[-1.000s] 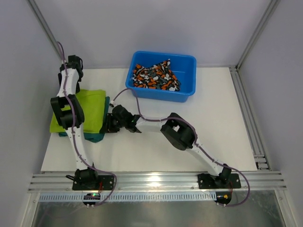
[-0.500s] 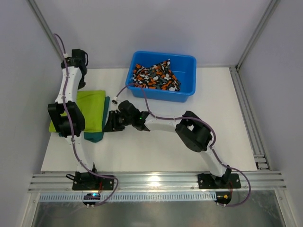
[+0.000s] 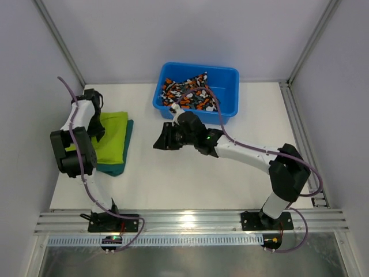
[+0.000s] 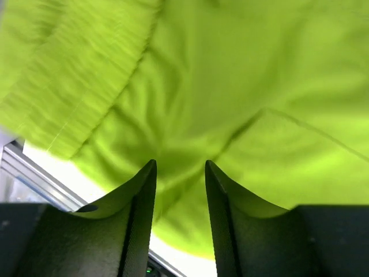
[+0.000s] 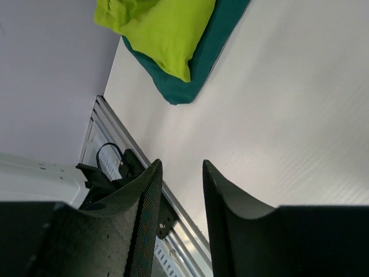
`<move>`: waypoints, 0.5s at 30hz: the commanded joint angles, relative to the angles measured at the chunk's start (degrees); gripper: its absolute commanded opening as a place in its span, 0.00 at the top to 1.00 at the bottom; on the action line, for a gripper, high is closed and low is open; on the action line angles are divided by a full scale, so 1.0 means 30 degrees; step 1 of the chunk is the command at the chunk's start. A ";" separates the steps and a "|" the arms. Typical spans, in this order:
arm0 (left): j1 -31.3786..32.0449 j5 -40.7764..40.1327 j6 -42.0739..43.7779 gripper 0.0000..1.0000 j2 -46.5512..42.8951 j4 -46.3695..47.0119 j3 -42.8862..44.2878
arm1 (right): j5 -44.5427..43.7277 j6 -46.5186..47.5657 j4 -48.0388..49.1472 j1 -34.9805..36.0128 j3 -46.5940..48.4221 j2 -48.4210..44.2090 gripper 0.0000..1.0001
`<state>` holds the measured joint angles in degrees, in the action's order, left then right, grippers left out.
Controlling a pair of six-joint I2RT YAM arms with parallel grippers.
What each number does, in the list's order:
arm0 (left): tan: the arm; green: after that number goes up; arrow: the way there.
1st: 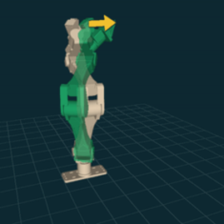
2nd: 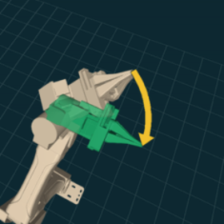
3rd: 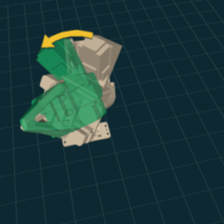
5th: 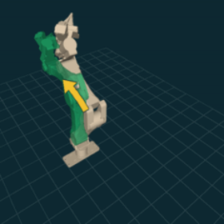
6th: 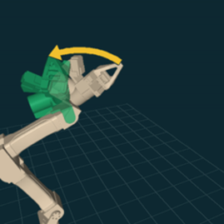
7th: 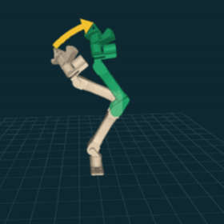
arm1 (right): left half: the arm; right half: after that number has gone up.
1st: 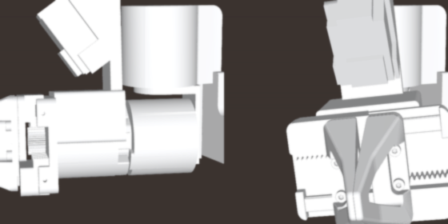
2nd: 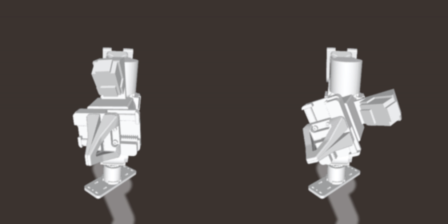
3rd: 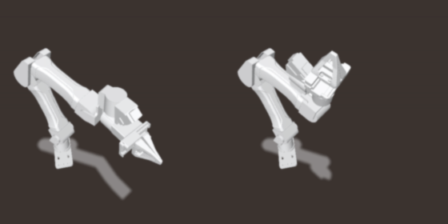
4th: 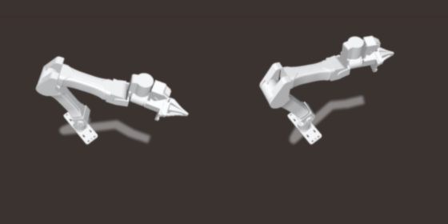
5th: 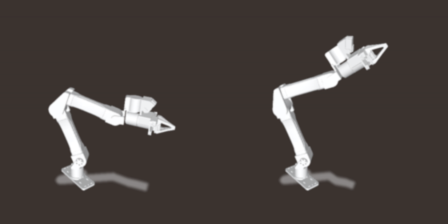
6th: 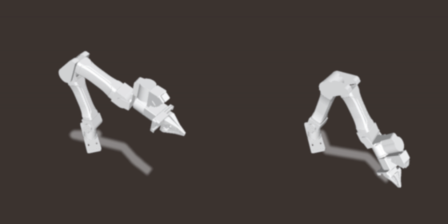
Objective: Fold and stack the shorts
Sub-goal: Place the shorts at the corner of the board, then pick up the shorts from the bin.
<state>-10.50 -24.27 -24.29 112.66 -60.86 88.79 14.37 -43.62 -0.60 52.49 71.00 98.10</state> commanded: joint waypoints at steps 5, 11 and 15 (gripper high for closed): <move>0.1297 0.3424 -0.0842 0.51 -0.6516 0.0300 0.1049 | -0.3612 0.2903 -0.4389 -0.2403 0.1494 -0.3870 0.59; 0.5719 0.8912 -0.1189 0.37 -1.0771 0.3232 -0.2727 | -0.7537 0.5102 -0.8168 -0.6090 0.6061 -0.2998 0.40; 0.9030 1.1456 -0.1804 0.01 -1.2587 0.5044 -0.4750 | -0.9152 0.6274 -0.9846 -0.7823 0.9432 -0.0018 0.30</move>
<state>12.97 0.64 -27.73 76.69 -51.72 78.67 -5.45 -30.15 -23.49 31.90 93.45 92.55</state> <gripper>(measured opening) 0.788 0.669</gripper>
